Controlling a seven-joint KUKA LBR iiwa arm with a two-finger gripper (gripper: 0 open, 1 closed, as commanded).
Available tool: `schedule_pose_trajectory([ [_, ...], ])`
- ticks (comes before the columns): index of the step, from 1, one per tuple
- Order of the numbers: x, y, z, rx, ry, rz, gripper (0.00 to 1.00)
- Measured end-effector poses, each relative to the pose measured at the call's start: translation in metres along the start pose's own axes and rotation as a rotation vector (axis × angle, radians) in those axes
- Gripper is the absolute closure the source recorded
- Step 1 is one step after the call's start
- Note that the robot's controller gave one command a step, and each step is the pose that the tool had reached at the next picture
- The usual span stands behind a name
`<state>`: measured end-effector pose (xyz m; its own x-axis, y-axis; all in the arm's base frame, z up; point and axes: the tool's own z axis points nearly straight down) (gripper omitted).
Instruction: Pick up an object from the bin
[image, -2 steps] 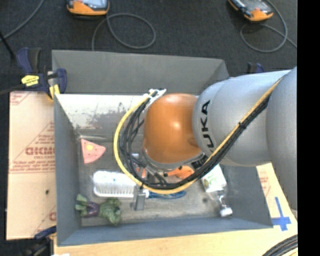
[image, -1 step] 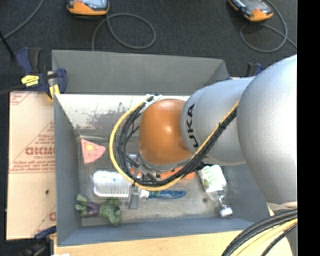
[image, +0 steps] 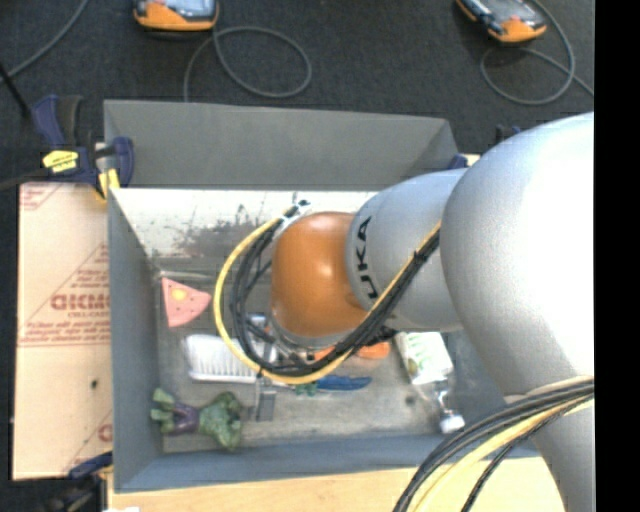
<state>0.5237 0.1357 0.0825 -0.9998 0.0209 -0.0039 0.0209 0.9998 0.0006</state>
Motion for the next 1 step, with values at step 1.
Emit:
schedule_pose_trajectory([
  [1, -0.0041, -0.0036, 0.0148, -0.003, -0.002, 0.046, 0.00],
])
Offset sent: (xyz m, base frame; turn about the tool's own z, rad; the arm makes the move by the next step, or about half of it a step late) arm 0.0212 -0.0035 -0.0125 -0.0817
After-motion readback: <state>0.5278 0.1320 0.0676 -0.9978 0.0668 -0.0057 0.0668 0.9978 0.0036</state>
